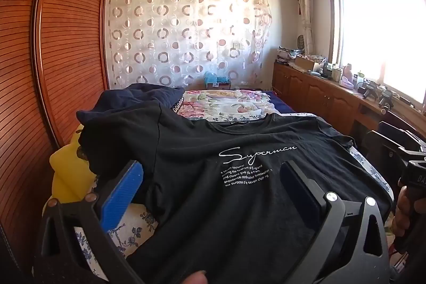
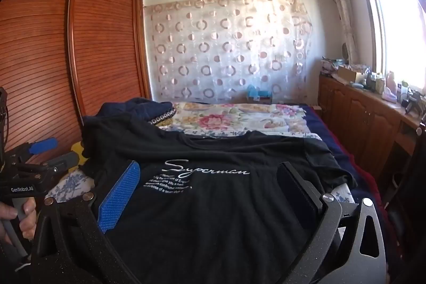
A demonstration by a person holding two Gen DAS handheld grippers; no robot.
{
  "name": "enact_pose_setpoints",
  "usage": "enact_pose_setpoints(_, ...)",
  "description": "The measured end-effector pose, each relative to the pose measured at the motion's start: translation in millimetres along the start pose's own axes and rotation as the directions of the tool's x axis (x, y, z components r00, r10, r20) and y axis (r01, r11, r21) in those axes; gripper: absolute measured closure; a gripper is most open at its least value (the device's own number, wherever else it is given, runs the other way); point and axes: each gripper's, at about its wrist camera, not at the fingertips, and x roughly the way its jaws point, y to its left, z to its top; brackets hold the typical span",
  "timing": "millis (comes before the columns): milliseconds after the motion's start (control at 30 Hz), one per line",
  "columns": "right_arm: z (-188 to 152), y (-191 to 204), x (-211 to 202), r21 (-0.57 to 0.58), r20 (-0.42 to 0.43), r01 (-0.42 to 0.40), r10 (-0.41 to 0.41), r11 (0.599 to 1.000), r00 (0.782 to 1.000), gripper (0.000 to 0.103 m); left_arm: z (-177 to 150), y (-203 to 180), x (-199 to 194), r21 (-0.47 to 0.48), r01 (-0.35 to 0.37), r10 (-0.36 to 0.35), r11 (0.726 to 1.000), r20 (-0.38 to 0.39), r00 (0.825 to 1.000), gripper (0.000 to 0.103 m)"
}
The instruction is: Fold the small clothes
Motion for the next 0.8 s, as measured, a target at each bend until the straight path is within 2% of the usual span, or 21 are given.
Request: enact_pose_setpoints(800,3.8,2.1,-5.7,0.01,0.005,-0.002,0.002,1.0,1.0,0.0,0.1,-0.5,0.2,0.004,-0.002,0.002,1.0,-0.004,1.0,0.0)
